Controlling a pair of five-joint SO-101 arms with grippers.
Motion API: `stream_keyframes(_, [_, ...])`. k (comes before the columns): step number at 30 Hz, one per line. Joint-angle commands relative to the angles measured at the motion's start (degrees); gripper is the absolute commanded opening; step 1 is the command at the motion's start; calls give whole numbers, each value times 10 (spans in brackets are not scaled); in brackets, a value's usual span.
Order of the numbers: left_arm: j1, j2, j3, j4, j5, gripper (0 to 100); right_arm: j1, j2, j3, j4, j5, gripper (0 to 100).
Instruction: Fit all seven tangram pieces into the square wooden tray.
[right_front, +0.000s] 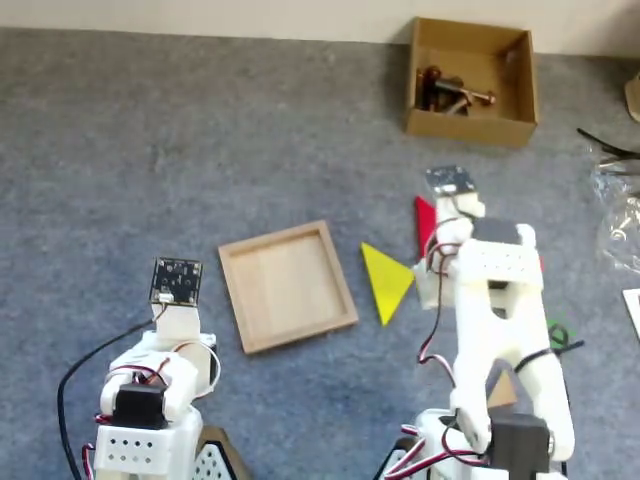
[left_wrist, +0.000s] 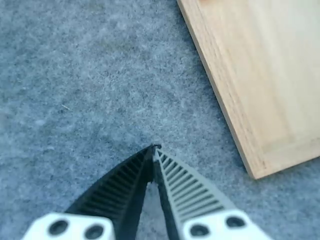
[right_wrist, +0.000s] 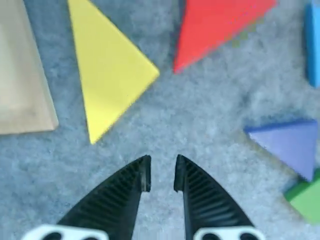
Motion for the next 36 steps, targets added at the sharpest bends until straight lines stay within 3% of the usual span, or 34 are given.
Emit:
stream_keyframes(1, [8,-4,11,-1,4,5,-25,4,-28,-45,-22,91])
stream_keyframes(6, [8,-4,11,-1,4,5,-55,26,-28,-91,-61,91])
stream_keyframes(26, [8,-4,11,-1,4,5,-65,115,-57,-148,-55,92])
stream_keyframes(36, [8,-4,11,-1,4,5,-82,115,-52,-148,16,98])
